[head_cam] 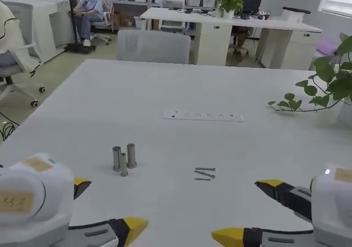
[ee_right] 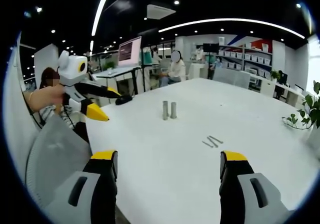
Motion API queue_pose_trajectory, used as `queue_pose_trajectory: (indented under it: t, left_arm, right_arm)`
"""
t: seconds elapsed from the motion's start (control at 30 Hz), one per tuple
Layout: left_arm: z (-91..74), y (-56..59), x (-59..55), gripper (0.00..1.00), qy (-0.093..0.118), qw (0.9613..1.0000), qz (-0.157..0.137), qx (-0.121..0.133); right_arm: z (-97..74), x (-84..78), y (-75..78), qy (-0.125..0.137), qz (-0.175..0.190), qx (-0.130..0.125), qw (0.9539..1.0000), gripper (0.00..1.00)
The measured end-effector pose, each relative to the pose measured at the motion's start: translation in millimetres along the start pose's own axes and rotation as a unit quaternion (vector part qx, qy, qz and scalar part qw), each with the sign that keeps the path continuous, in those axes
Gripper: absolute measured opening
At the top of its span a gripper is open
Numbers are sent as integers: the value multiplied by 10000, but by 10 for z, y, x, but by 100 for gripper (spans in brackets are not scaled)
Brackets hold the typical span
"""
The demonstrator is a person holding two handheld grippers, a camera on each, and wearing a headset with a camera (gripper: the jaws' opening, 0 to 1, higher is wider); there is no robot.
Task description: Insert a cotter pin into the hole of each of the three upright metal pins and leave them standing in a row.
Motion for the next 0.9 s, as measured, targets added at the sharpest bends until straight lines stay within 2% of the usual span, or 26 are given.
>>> queue_pose_trajectory:
  t: [0.3, 0.57, 0.73, 0.9]
  left_arm:
    - [103, -57, -10, 66, -45, 10000, -52, 13]
    - [239, -205, -32, 61, -114, 9999, -24, 121]
    - [338, -290, -54, 54, -31, 9998, -124, 167]
    - [457, -443, -92, 46, -22, 9995, 47, 323]
  right_arm:
    - [46, -7, -10, -4, 3, 73, 10000, 85]
    - [85, -14, 6, 0, 49, 99, 9999, 85]
    - [107, -12, 17, 4, 68, 117, 9999, 84]
    - [129, -6, 48, 11, 66, 77, 9999, 84]
Point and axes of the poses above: the centre of the closed fingertips' face, and the gripper's own axes: z roughly forward along the fingers, y roughly to its right, x roughly out of its top, the point moved 1 cm from there along -z, roughly backward along the fingers, and after that the axes turned 11 degrees about y, right-handed, at the moved point
